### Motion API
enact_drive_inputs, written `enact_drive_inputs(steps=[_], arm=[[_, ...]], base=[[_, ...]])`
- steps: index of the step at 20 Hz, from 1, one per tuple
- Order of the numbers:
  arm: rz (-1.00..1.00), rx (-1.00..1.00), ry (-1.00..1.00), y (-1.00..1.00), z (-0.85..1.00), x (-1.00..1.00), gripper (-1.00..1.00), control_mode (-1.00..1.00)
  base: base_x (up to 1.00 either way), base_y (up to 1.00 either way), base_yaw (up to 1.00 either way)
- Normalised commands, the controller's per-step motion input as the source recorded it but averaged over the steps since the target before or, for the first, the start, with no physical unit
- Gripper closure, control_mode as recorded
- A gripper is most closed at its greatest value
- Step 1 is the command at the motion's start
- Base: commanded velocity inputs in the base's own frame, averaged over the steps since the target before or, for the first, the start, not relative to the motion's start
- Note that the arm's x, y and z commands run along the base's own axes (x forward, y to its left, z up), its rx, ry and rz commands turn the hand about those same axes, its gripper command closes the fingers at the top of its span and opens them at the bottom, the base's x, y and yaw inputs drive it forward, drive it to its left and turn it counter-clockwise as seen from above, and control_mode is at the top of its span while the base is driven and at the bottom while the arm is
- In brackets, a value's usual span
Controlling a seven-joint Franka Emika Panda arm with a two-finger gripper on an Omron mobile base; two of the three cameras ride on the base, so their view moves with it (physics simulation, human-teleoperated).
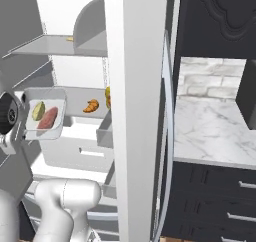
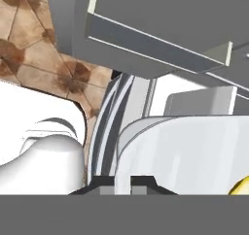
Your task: Place the tupperware on the second highest shelf of the fridge. Make space for the tupperware among the existing items by rearranging them on the shelves if needed. Close the fridge door when finished.
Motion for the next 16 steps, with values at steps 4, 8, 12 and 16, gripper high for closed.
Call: enact_drive_inputs(steps=[4,8,12,16], arm=[[0.23,-0.03,0.01,0.41,-0.41,1.0,1.0,-1.0],[0.01,-0.03,0.01,0.5,-0.1,1.0,1.0,-1.0],[0.0,0.0,0.0,0.44,-0.32,0.95,1.0,-1.0],[-0.01,0.0,0.0,0.08,-0.15,0.86,1.0,-1.0]], base=[[0.0,0.0,0.0],[0.0,0.0,0.0],[0.0,0.0,0.0],[0.0,0.0,0.0]])
